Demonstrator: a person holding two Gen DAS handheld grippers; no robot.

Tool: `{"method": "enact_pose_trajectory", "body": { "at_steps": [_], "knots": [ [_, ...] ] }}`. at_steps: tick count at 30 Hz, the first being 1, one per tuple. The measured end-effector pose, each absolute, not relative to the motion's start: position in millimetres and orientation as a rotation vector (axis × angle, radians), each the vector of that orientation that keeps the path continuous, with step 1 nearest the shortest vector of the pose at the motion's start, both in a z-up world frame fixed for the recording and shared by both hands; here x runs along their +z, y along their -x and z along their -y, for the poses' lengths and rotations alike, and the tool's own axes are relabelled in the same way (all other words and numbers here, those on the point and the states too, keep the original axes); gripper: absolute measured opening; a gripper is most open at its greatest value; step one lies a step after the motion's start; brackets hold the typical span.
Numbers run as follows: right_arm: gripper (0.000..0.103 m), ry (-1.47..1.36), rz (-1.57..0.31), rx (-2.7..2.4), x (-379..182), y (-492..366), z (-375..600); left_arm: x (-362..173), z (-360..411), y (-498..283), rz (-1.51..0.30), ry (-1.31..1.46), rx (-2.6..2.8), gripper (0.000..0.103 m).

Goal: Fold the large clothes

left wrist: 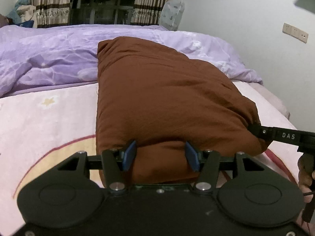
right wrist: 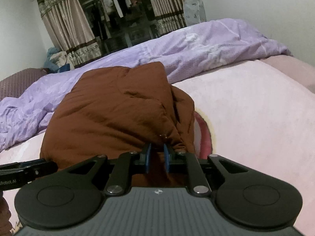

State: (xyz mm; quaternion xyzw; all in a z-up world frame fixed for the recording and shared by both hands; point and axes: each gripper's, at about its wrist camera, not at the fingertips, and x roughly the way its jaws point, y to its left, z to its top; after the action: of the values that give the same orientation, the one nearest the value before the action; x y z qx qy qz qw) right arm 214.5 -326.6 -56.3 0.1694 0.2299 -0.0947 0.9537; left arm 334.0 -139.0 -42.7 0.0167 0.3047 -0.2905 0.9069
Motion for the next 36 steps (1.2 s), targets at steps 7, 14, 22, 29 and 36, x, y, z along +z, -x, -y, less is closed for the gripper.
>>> {"method": "enact_pose_trajectory", "body": {
  "at_steps": [7,14,22,29,36],
  "knots": [
    [0.026,-0.398,-0.475,-0.176,-36.9,-210.2,332.8,-19.2,134.6,-335.2,-0.621,-0.086,-0.613,0.065],
    [0.103,-0.404,-0.349,-0.123,-7.6,-206.1,355.9,-5.0,86.0,-372.1,-0.630,0.000,-0.493,0.074],
    [0.103,-0.663,-0.493,-0.005,-44.0,-252.8,410.2,-45.9,49.8,-437.7,-0.817,0.375,-0.642,0.074],
    [0.103,-0.836,-0.529,0.106,-73.9,-276.9,438.1,-59.4,59.0,-461.3,-0.840,0.408,-0.697,0.088],
    [0.103,-0.916,-0.565,0.206,-92.9,-298.2,455.9,-79.8,62.2,-490.3,-0.936,0.549,-0.800,0.096]
  ]
}}
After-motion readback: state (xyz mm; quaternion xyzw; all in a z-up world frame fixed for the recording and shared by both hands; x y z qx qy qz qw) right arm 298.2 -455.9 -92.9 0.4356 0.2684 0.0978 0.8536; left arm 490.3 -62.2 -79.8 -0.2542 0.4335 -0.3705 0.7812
